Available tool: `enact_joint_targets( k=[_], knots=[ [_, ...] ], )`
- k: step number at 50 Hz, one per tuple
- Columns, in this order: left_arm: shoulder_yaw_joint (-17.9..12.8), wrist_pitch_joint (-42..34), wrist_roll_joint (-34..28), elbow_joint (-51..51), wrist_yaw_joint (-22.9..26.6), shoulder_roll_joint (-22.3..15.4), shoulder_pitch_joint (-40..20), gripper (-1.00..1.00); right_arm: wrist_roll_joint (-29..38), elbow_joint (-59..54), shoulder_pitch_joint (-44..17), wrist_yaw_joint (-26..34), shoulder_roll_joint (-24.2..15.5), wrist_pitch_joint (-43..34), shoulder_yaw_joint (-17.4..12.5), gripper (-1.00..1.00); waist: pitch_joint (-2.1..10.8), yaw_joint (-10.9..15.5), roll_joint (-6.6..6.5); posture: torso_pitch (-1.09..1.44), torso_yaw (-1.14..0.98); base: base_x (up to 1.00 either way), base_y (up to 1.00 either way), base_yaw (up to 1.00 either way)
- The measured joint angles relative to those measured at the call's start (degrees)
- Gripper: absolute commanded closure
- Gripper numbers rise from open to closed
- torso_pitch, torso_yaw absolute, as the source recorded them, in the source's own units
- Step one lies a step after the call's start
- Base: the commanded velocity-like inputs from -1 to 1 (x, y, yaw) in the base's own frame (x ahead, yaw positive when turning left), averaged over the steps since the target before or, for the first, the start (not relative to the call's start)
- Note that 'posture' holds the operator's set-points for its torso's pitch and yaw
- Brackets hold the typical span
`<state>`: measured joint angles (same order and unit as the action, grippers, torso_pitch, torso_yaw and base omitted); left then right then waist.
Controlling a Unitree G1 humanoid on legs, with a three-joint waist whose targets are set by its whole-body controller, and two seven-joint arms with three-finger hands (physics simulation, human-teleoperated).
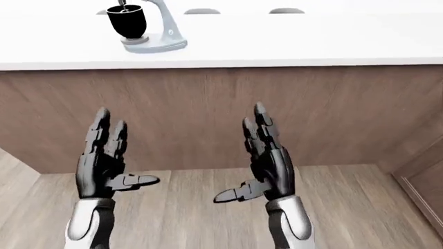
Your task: Open the stand mixer head.
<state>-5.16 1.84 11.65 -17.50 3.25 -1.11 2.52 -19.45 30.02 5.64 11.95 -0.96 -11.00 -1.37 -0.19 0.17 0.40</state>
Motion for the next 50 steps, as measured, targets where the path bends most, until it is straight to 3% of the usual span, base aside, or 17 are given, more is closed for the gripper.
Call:
enact_joint_targets(
  k=[13, 17, 24, 26, 28, 30, 33, 34, 37, 40, 41, 42, 44, 46, 48, 49, 50],
  knots=[
    [-9.28, -21.59, 12.44, -32.69, -10.27, -3.46, -5.93, -0.98, -9.99, 28.35, -9.32, -10.53, -1.75, -22.75, -3.17, -1.00, -0.13, 0.00, -0.32, 0.00, 0.00, 0.00, 0.00, 0.00],
    [-10.74, -26.07, 16.65, -37.70, -13.29, -4.77, -7.50, -0.98, -15.90, 29.19, -11.18, -16.90, -7.39, -22.87, -2.63, -1.00, -0.37, 0.05, -0.40, 0.00, 0.00, 0.00, 0.00, 0.00],
    [-13.39, -28.58, 19.77, -36.55, -15.72, -7.08, -9.26, -0.98, -19.38, 28.28, -10.87, -22.51, -11.98, -19.22, -0.35, -1.00, -1.50, -0.02, -0.41, 0.00, 0.00, 0.00, 0.12, 0.00],
    [-12.86, -28.81, 20.07, -36.35, -16.05, -6.95, -9.06, -0.98, -19.66, 28.21, -10.76, -23.17, -12.45, -18.42, -0.51, -1.00, -2.34, -0.44, 0.98, 0.00, 0.00, 0.00, 1.00, 0.00],
    [-12.30, -29.04, 20.43, -36.65, -15.99, -7.08, -9.09, -0.98, -19.45, 28.26, -10.56, -23.56, -12.57, -17.88, -0.68, -1.00, -1.67, -0.72, 2.86, 0.00, 0.00, 0.00, 0.68, 0.00],
    [-12.49, -28.81, 20.71, -37.30, -15.89, -7.39, -9.57, -0.98, -19.57, 28.75, -10.84, -23.59, -12.01, -17.87, -1.03, -1.00, -1.42, -1.14, 1.49, 0.00, 0.00, 0.00, 0.00, 0.00],
    [-12.95, -28.11, 21.00, -37.81, -15.88, -7.57, -9.84, -0.98, -20.01, 29.20, -11.48, -23.67, -11.81, -17.94, -1.41, -1.00, -2.82, -1.91, -3.09, 0.00, 0.00, 0.00, 0.34, 0.00],
    [-13.37, -28.09, 20.98, -37.21, -16.03, -7.80, -9.63, -0.98, -19.99, 29.21, -11.43, -23.55, -11.52, -17.91, -0.82, -1.00, -2.86, -1.06, -2.91, 0.00, 0.00, 0.00, 1.00, 0.00],
    [-13.90, -28.64, 20.75, -35.85, -16.66, -7.71, -8.93, -0.98, -20.02, 28.34, -10.64, -23.11, -11.36, -18.51, 0.38, -1.00, -4.57, -0.38, 0.22, 0.00, 0.00, 0.00, 0.47, 0.00],
    [-13.49, -28.77, 20.79, -35.95, -16.61, -7.78, -9.17, -0.98, -20.13, 27.64, -10.48, -23.45, -11.46, -19.23, -0.16, -1.00, -3.37, 0.20, 0.76, 0.00, 0.00, 0.00, 0.24, 0.00],
    [-13.53, -28.72, 20.79, -35.91, -16.59, -7.84, -9.37, -0.98, -20.06, 27.75, -10.87, -23.52, -11.66, -19.15, -0.19, -1.00, -2.97, 0.00, 1.59, 0.00, 0.00, 0.00, 1.00, 0.00],
    [-13.46, -28.62, 20.82, -35.99, -16.52, -7.91, -9.81, -0.98, -19.90, 28.26, -11.13, -23.53, -11.90, -18.70, -0.34, -1.00, -2.86, -0.59, 3.61, 0.00, 0.00, 0.00, 1.00, 0.00],
    [-12.85, -28.46, 21.01, -36.59, -16.27, -7.34, -9.17, -0.98, -19.67, 28.85, -10.54, -23.42, -12.06, -17.87, -0.62, -1.00, -2.72, -1.02, 4.06, 0.00, 0.00, 0.00, 0.28, 0.00],
    [-13.01, -28.50, 21.20, -36.79, -16.15, -7.77, -9.54, -0.98, -19.95, 29.00, -10.74, -23.57, -12.00, -17.67, -0.73, -1.00, -1.97, -0.95, 2.24, 0.00, 0.00, 0.00, 0.00, 0.00],
    [-13.34, -28.27, 21.28, -36.88, -16.16, -7.92, -9.95, -0.98, -20.18, 28.93, -11.01, -23.74, -12.51, -17.18, -0.49, -1.00, -2.30, -1.03, -1.02, 0.00, 0.00, 0.00, 0.54, 0.00],
    [-13.52, -28.17, 21.23, -36.65, -16.23, -7.91, -9.78, -0.98, -20.12, 29.01, -10.85, -23.70, -12.65, -16.85, 0.01, -1.00, -2.63, -0.74, -1.90, 0.00, 0.00, 0.00, 1.00, 0.00],
    [-13.56, -28.22, 21.17, -36.43, -16.34, -7.77, -9.47, -0.98, -19.96, 28.88, -10.52, -23.58, -12.70, -16.67, 0.50, -1.00, -3.31, -0.63, -1.51, 0.00, 0.00, 0.00, 1.00, 0.00]
  ],
)
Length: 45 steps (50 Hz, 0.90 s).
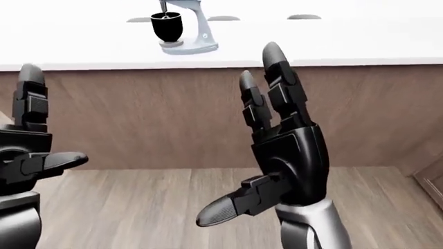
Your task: Open the stand mixer head.
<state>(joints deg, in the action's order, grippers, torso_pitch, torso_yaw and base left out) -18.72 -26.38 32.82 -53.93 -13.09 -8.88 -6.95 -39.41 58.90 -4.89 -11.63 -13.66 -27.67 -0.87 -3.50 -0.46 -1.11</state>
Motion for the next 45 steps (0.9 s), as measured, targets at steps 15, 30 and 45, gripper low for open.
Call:
enact_joint_targets(
  k=[15, 30, 45],
  knots=[
    [-0.40, -0.27, 0.17, -0.49, -0.43, -0.73, -0.78, -0.98, -0.23, 0.13, -0.28, -0.15, -0.40, 0.31, 0.30, -1.00, 0.64, 0.24, 0.81, 0.00, 0.00, 0.00, 0.44, 0.00],
    [-1.07, 0.07, 0.01, -0.15, -0.72, -0.80, -0.42, -0.98, 1.31, 0.01, 0.60, 1.15, 1.15, 0.13, 1.20, -1.00, 1.18, 0.19, -2.53, 0.00, 0.00, 0.00, 0.25, 0.00],
    [-0.96, -0.23, 0.29, -0.54, -0.92, -0.95, -0.78, -0.98, 1.30, 0.11, -0.85, 0.08, 1.89, 0.73, -1.27, -1.00, 1.74, 1.23, 0.57, 0.00, 0.00, 0.44, 0.02, 0.00]
  ],
)
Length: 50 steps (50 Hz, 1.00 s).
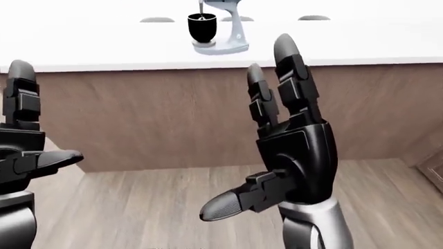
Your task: Open the stand mixer head.
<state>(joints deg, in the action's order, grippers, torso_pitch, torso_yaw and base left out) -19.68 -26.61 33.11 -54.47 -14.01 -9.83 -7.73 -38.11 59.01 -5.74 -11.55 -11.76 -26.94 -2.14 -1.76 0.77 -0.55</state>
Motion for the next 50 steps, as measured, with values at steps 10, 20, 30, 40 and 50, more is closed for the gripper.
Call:
enact_joint_targets(
  k=[10, 20, 30, 40, 50],
  knots=[
    [1.34, -0.42, 0.89, -0.46, 0.38, 0.29, -0.04, -0.97, 0.12, -0.48, 0.50, -0.66, 0.25, -1.49, -1.82, -1.00, -0.34, -0.74, 5.52, 0.00, 0.00, 0.54, 0.00, 0.00],
    [0.63, -0.43, 1.26, -0.66, 0.08, -0.18, -0.14, -0.98, 0.24, -0.61, 1.07, -0.11, -0.26, -0.70, -0.83, -1.00, -2.24, -1.81, -0.91, 0.00, 0.00, 0.54, 0.02, 0.00],
    [-0.18, -1.26, 1.10, 0.53, -0.84, -0.48, 0.09, -0.98, 0.37, -0.78, 1.23, 0.10, -0.24, -1.75, 0.05, -1.00, -2.06, -0.79, -1.85, 0.00, 0.00, 0.33, 0.01, 0.00],
    [0.23, -0.30, 0.85, 0.32, -0.37, -0.04, -0.41, -0.98, 0.39, -0.55, 0.66, 0.24, -0.12, -0.83, -0.26, -1.00, -0.80, -0.08, 2.35, 0.00, 0.00, 0.16, 0.00, 0.00],
    [0.16, -0.19, 1.42, -0.40, -0.35, -0.50, -0.59, -0.98, -0.54, -0.10, 0.40, -0.68, -1.17, -0.15, -0.50, -1.00, -1.94, -1.65, 0.62, 0.00, 0.00, 0.27, 0.00, 0.00]
  ],
)
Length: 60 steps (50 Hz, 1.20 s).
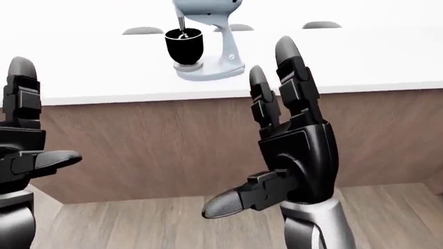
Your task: Open the stand mixer head.
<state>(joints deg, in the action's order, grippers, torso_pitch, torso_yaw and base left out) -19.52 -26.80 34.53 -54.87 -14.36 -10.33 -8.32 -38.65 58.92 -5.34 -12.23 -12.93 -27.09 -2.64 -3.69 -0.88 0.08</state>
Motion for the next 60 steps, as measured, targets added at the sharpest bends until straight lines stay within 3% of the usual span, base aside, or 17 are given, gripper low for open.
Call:
enact_joint_targets(
  k=[4, 6, 9, 14, 19, 21, 25, 28, 30, 36, 38, 41, 46, 49, 52, 57, 60],
  knots=[
    [-0.45, -0.09, 0.14, -0.24, -0.01, -0.43, -0.38, -0.98, 0.34, 0.04, -0.34, -0.41, -0.27, 0.12, 0.51, -1.00, 1.50, -0.73, -2.83, 0.00, 0.00, 0.03, 0.00, 0.00],
    [-0.86, 0.08, 0.15, 0.00, -0.14, -0.63, -0.41, -0.98, 0.18, -0.06, -0.36, -0.37, 0.19, 0.10, 0.83, -1.00, 1.46, -0.64, -1.86, 0.00, 0.00, 0.16, 0.00, 0.00],
    [-0.90, -1.06, -0.05, 2.02, -0.80, -0.26, 0.75, -0.98, -0.56, -1.58, 0.55, -0.20, -0.13, -0.99, 1.48, -1.00, -0.67, 0.96, -1.36, 0.00, 0.00, 0.68, 0.00, 0.00],
    [-1.30, -0.07, 0.07, -0.66, -0.82, -0.85, -0.60, -0.98, 0.60, 0.85, -0.70, 0.10, 0.49, -0.10, 0.58, -1.00, 1.26, 1.14, -1.70, 0.00, 0.00, 0.11, 0.00, 0.00],
    [-0.70, -0.41, 0.18, 0.78, -0.65, -0.27, 0.46, -0.98, -0.13, -0.90, 0.38, 0.15, 0.23, -0.65, 0.55, -1.00, -1.76, 2.00, 2.81, 0.00, 0.00, 0.49, 0.00, 0.00],
    [-0.41, -1.10, 0.30, 0.82, -0.77, -0.07, 0.58, -0.98, 0.41, -0.81, 0.54, -0.17, -0.03, -0.82, 0.37, -1.00, -0.71, 1.23, 1.66, 0.00, 0.00, 0.11, 0.00, 0.00],
    [-0.18, -0.80, 0.77, -0.41, -0.39, -0.55, -0.51, -0.98, 1.15, -0.28, -0.36, -0.59, 0.12, -0.37, 0.08, -1.00, 0.36, 1.15, 2.30, 0.00, 0.00, 0.00, 0.00, 0.00],
    [-0.56, -0.53, 0.79, -0.44, -0.42, -0.58, -0.27, -0.98, 0.69, -0.15, -0.28, -0.49, -0.13, -0.17, 0.28, -1.00, 0.35, 0.95, 0.13, 0.00, 0.00, 0.16, 0.00, 0.00],
    [-0.64, -0.85, 0.77, 0.29, -0.63, -0.51, 0.17, -0.98, -0.15, -0.88, 0.33, -0.46, -0.70, -0.05, 0.74, -1.00, -1.41, 0.61, -2.28, 0.00, 0.00, 0.63, 0.00, 0.00],
    [-1.70, -0.29, 0.58, -0.59, -1.19, -1.07, -0.44, -0.98, -0.13, 0.40, -0.59, -0.44, -0.28, 0.17, 1.14, -1.00, 1.15, 1.12, -0.53, 0.00, 0.00, 0.08, 0.00, 0.00],
    [-1.29, -0.09, 0.67, -0.67, -1.02, -0.85, -0.47, -0.98, -0.20, 0.31, -0.47, -0.48, -0.41, 0.51, 0.64, -1.00, 1.01, 1.03, 0.72, 0.00, 0.00, 0.23, 0.00, 0.00],
    [-0.70, -1.40, 0.97, 0.71, -1.09, -0.67, 0.26, -0.98, -0.43, -1.08, 0.47, -0.88, -0.71, -0.24, 0.74, -1.00, -0.82, 0.77, -0.65, 0.00, 0.00, 0.41, 0.00, 0.00],
    [-1.25, -0.48, 1.13, -0.97, -0.95, -1.10, -0.69, -0.98, 0.34, 0.11, -0.50, -0.96, -0.30, 0.12, 0.84, -1.00, 2.16, 0.50, -0.85, 0.00, 0.00, 0.00, 0.00, 0.00],
    [-1.11, -0.67, 1.19, -0.27, -1.06, -1.03, -0.39, -0.98, 0.11, -0.45, -0.08, -0.93, -0.45, -0.09, 1.01, -1.00, 2.06, 0.44, -0.47, 0.00, 0.00, 0.14, 0.00, 0.00],
    [-1.27, -1.52, 1.09, 0.92, -1.41, -1.01, 0.11, -0.98, -0.66, -1.20, 0.30, -1.11, -0.96, -0.56, 1.50, -1.00, 0.28, 1.28, -0.09, 0.00, 0.00, 0.24, 0.00, 0.00],
    [-1.25, -0.38, 1.09, -0.74, -1.23, -1.11, -0.67, -0.98, -0.21, 0.24, -0.23, -1.01, -0.77, 0.68, 1.10, -1.00, 2.30, 1.08, 0.26, 0.00, 0.00, 0.06, 0.00, 0.00],
    [-0.52, -1.21, 1.40, 0.34, -1.07, -0.89, -0.24, -0.98, -0.75, -0.99, 0.66, -1.35, -1.27, 0.31, 0.87, -1.00, -0.17, 0.57, 0.26, 0.00, 0.00, 0.23, 0.00, 0.00]
  ],
)
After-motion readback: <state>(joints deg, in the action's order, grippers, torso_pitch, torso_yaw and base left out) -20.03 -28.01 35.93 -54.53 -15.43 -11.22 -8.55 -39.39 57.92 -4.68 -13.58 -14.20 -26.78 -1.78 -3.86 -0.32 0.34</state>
